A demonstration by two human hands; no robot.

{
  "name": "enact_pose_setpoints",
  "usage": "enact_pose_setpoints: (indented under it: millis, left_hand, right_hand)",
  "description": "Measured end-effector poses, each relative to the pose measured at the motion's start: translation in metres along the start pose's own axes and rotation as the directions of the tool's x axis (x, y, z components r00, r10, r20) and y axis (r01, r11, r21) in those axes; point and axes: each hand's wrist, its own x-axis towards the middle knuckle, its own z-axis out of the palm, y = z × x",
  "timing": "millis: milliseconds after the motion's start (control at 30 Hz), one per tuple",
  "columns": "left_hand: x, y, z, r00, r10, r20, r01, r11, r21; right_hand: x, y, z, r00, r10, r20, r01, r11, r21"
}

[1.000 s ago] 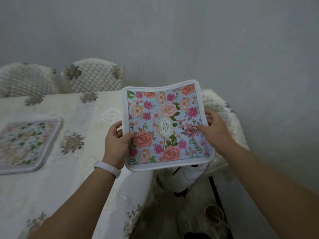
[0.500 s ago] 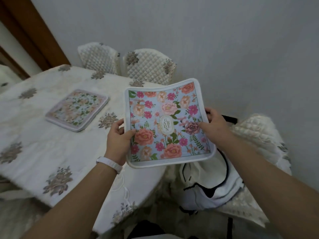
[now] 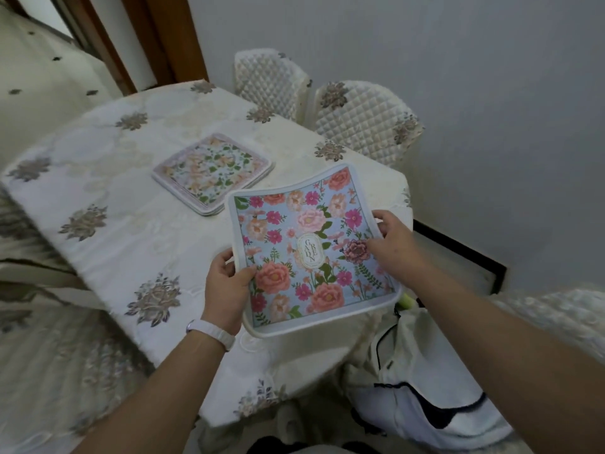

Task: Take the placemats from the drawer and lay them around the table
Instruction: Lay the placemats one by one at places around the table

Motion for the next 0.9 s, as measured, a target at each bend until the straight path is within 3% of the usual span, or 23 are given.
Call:
enact_pose_setpoints:
  millis: [267, 533, 900]
  left_hand:
    - [0.018, -0.033, 0.016, 0.994, -0.103, 0.025, 0.101, 0.994, 0.050]
    - [0.010, -0.073, 0.065, 0.974, -0.227, 0.018, 0.227, 0.973, 0.033]
    - [-0.003, -0.133, 0.103, 0.935, -0.315, -0.160, 0.322, 0.946, 0.020]
  right_hand:
    - [0.035, 0.025, -0.005, 0.999, -0.036, 0.016, 0.040, 0.943, -0.332]
    - [0.094, 0.054, -0.021, 0.997, -0.063, 0.032, 0.071, 0.893, -0.444]
    - [0.157, 0.108, -0.012, 0.975, -0.059, 0.216, 0.164, 0.846, -0.507]
